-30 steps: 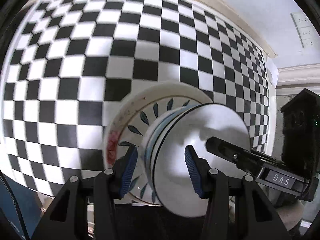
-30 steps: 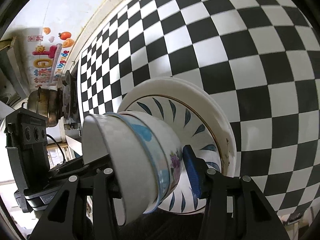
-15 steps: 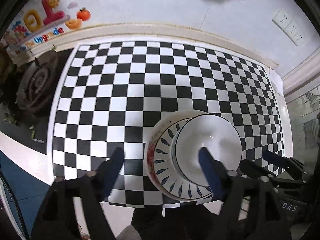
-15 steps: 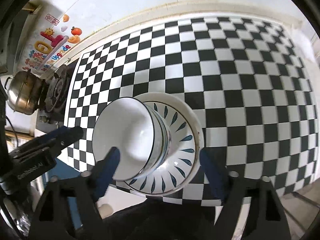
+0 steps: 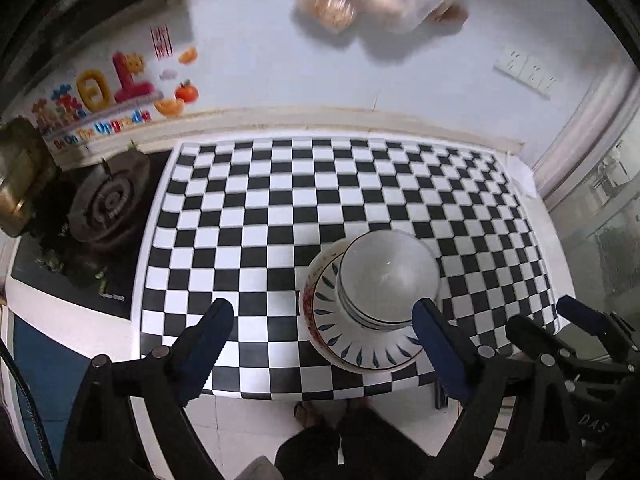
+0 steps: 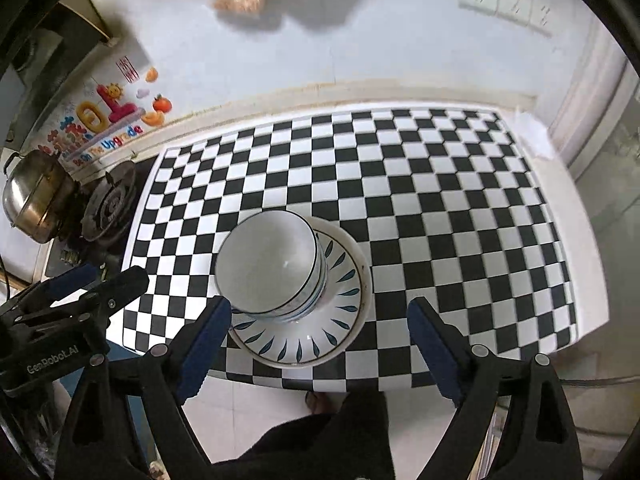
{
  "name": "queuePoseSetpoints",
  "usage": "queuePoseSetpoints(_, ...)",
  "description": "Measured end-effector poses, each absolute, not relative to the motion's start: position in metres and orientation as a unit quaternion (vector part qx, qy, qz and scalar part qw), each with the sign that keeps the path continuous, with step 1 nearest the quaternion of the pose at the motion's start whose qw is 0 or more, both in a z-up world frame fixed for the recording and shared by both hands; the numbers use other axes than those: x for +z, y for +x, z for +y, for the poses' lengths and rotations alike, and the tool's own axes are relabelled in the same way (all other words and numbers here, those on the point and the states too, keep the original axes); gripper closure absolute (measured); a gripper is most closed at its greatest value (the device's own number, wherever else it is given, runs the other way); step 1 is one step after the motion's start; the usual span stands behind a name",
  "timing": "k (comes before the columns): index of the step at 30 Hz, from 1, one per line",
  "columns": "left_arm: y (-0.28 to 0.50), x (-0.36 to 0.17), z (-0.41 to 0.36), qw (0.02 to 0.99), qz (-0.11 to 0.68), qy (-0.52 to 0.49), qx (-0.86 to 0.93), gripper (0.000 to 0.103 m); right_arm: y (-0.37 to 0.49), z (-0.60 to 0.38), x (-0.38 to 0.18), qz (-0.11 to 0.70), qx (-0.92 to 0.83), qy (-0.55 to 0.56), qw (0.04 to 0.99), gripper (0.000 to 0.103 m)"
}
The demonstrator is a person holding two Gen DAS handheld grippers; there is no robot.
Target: Organize plates and bowls
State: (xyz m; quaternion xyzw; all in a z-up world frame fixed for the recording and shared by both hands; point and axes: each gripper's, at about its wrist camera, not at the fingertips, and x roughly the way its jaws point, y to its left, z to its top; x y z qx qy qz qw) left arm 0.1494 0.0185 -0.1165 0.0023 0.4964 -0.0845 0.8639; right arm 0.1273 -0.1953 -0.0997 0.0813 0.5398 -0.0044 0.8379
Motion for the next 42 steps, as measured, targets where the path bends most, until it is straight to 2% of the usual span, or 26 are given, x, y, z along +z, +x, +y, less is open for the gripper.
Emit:
queuePoseSetpoints(10, 0.063, -0.045, 0.025, 0.913, 0.406, -0.005, -0.042, 0.012, 0.037, -0.205, -0.011, 0.454, -0.013, 0.070, 0.888, 0.009)
queuePoseSetpoints(20, -0.019, -0.022, 0.022, 0.924, 0.382, -0.006, -0.008, 0.012, -0.047, -0.210, 0.047, 0.398, -0.004, 0.032, 0.917, 0.008)
queuePoseSetpoints(30, -0.081, -0.017, 0.008, 0.929, 0.370, -0.002, 0.008, 0.012, -0.111, -0.218, 0.066, 0.384, 0.003, 0.017, 0.923, 0.008)
queuePoseSetpoints(42, -0.110, -0.013, 0.004, 0.934, 0.358, -0.008, 0.014, 0.012, -0.143, -0.227, 0.077, 0.370, 0.009, 0.009, 0.929, 0.007)
